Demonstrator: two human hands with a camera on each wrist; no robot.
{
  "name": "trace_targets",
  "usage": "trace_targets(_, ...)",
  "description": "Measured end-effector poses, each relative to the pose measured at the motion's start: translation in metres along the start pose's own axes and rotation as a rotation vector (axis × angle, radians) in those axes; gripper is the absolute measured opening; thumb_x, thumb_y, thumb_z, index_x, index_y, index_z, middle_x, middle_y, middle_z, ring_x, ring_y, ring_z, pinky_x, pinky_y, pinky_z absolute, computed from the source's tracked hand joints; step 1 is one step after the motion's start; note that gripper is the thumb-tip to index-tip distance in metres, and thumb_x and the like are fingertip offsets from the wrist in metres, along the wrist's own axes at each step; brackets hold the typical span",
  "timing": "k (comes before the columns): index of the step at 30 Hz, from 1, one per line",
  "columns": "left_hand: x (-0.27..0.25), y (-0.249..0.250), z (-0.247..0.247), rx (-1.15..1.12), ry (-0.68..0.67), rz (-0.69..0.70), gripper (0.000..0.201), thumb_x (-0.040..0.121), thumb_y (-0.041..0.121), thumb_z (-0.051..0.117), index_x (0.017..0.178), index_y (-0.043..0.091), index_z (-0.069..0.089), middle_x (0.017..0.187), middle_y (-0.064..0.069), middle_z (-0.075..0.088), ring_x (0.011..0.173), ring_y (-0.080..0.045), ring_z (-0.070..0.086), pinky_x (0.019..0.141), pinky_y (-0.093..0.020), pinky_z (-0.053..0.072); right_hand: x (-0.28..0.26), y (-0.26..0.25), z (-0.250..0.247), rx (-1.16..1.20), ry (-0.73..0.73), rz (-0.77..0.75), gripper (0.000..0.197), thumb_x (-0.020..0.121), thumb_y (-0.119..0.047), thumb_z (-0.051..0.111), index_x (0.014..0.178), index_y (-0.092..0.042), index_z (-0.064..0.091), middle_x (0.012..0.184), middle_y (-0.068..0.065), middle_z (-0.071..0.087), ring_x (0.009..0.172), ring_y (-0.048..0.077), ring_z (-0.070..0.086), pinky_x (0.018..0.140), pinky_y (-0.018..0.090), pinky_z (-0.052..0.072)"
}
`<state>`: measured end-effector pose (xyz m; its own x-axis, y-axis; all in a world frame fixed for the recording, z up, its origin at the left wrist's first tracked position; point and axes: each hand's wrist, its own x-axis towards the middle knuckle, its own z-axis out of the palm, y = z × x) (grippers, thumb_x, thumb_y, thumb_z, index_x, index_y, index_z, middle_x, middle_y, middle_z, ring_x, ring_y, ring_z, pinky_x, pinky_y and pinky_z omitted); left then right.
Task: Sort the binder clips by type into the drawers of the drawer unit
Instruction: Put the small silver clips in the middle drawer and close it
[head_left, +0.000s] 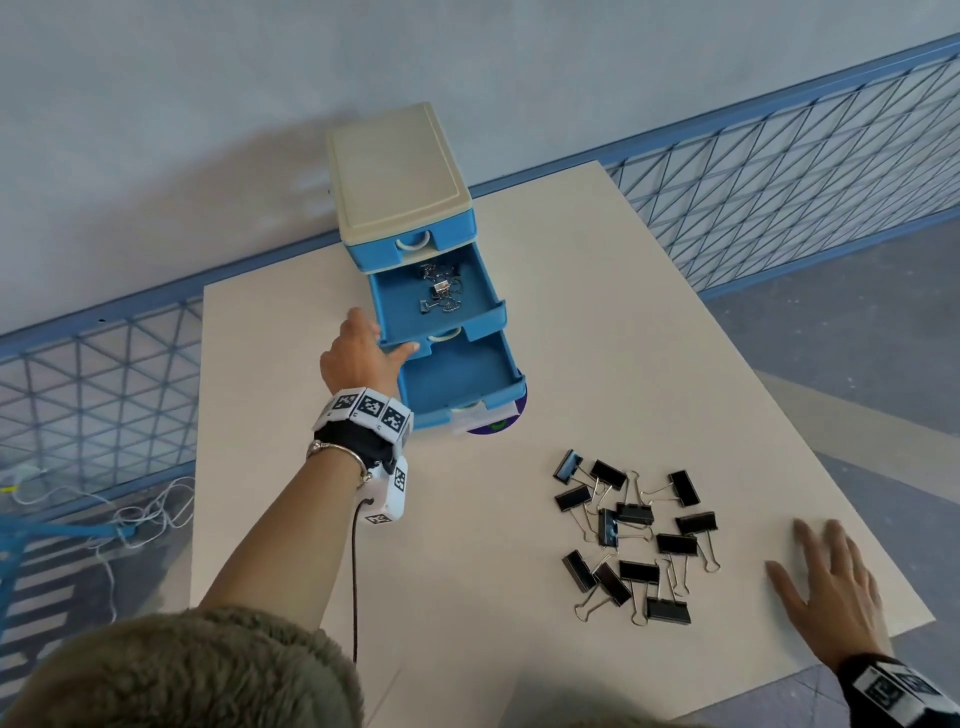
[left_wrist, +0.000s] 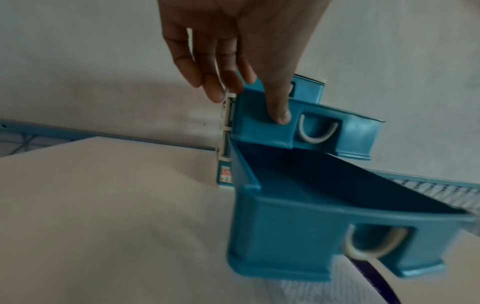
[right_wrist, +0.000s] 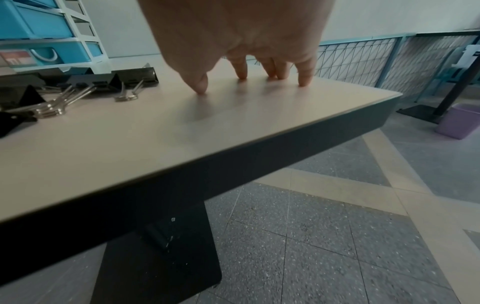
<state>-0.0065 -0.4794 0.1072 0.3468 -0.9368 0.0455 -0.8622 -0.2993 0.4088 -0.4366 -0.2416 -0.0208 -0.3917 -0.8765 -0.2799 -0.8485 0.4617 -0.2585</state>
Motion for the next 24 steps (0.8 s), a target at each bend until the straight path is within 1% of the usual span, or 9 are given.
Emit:
trace_targets(1, 0.043, 0.001, 0.002, 0.015, 0.001, -0.026, 0.06, 0.068, 0.044, 0.076, 0.104, 0.007, 0.045, 0.104, -0.014, 0.064, 0.089, -0.035, 0.063, 0.076, -0.042, 0.047, 0.032, -0.022, 0.004, 0.014, 0.003, -0.008, 0.063, 0.082, -0.023, 0.064, 0.136, -0.007, 0.036, 0.146, 0.029, 0.026, 0.134, 0.043, 0.026, 0.105, 0.058, 0.028)
trace_targets(4, 0.046, -0.007, 0.001, 0.059, -0.048, -0.04, 0.077, 0.065, 0.057, 0.072, 0.114, 0.007, 0.04, 0.109, -0.017, 0.063, 0.092, -0.036, 0.062, 0.08, -0.043, 0.046, 0.026, -0.021, 0.002, -0.012, 0.019, 0.028, 0.061, 0.084, -0.034, 0.059, 0.134, -0.006, 0.038, 0.144, 0.031, 0.029, 0.131, 0.046, 0.029, 0.103, 0.061, 0.03)
trace_targets(6, 0.049, -0.008, 0.003, 0.121, -0.096, -0.032, 0.084, 0.065, 0.065, 0.066, 0.12, 0.009, 0.037, 0.109, -0.018, 0.064, 0.093, -0.037, 0.062, 0.082, -0.043, 0.045, 0.023, -0.016, -0.002, -0.018, 0.02, 0.06, 0.073, 0.077, -0.054, 0.037, 0.132, -0.006, 0.039, 0.143, 0.031, 0.03, 0.13, 0.047, 0.03, 0.102, 0.06, 0.029)
trace_targets(8, 0.051, -0.009, 0.005, 0.168, -0.12, -0.005, 0.087, 0.065, 0.069, 0.062, 0.123, 0.01, 0.035, 0.108, -0.018, 0.064, 0.093, -0.037, 0.062, 0.083, -0.043, 0.044, 0.015, -0.012, 0.001, -0.033, 0.04, 0.078, 0.086, 0.069, -0.061, 0.025, 0.132, -0.005, 0.04, 0.144, 0.031, 0.029, 0.131, 0.046, 0.029, 0.102, 0.06, 0.028)
trace_targets(15, 0.083, -0.01, 0.005, 0.232, -0.168, 0.057, 0.09, 0.068, 0.072, 0.056, 0.13, 0.013, 0.031, 0.111, -0.018, 0.062, 0.094, -0.037, 0.062, 0.079, -0.042, 0.048, 0.014, -0.018, 0.003, -0.005, 0.054, 0.105, 0.087, 0.066, -0.062, 0.025, 0.132, -0.007, 0.04, 0.144, 0.03, 0.03, 0.131, 0.046, 0.029, 0.104, 0.062, 0.028)
trace_targets(17, 0.094, -0.006, 0.004, 0.208, -0.17, 0.037, 0.089, 0.069, 0.069, 0.058, 0.131, 0.012, 0.031, 0.112, -0.019, 0.062, 0.097, -0.037, 0.061, 0.078, -0.042, 0.047, 0.015, -0.02, 0.004, 0.009, 0.065, 0.112, 0.09, 0.067, -0.066, 0.024, 0.131, -0.005, 0.042, 0.142, 0.031, 0.032, 0.129, 0.048, 0.031, 0.102, 0.063, 0.029)
trace_targets(19, 0.107, 0.002, 0.003, 0.173, -0.175, 0.015, 0.083, 0.071, 0.065, 0.061, 0.128, 0.011, 0.034, 0.112, -0.019, 0.062, 0.1, -0.037, 0.06, 0.079, -0.041, 0.047, 0.016, -0.02, 0.005, 0.011, 0.075, 0.112, 0.1, 0.069, -0.08, 0.015, 0.129, -0.005, 0.043, 0.141, 0.032, 0.034, 0.126, 0.049, 0.034, 0.099, 0.063, 0.032)
trace_targets(21, 0.122, 0.009, 0.004, 0.147, -0.177, 0.007, 0.071, 0.074, 0.06, 0.062, 0.12, 0.01, 0.043, 0.11, -0.018, 0.064, 0.1, -0.036, 0.06, 0.078, -0.04, 0.047, 0.016, -0.023, 0.006, 0.012, 0.07, 0.115, 0.107, 0.067, -0.085, 0.005, 0.127, -0.005, 0.044, 0.139, 0.032, 0.037, 0.124, 0.05, 0.036, 0.096, 0.063, 0.034)
trace_targets(24, 0.139, 0.014, 0.006, 0.127, -0.193, 0.015, 0.055, 0.077, 0.056, 0.062, 0.107, 0.01, 0.057, 0.106, -0.015, 0.067, 0.096, -0.035, 0.062, 0.078, -0.037, 0.048, 0.018, -0.023, 0.007, -0.002, 0.085, 0.119, 0.109, 0.066, -0.086, 0.004, 0.126, -0.005, 0.044, 0.138, 0.033, 0.037, 0.124, 0.051, 0.036, 0.096, 0.063, 0.034)
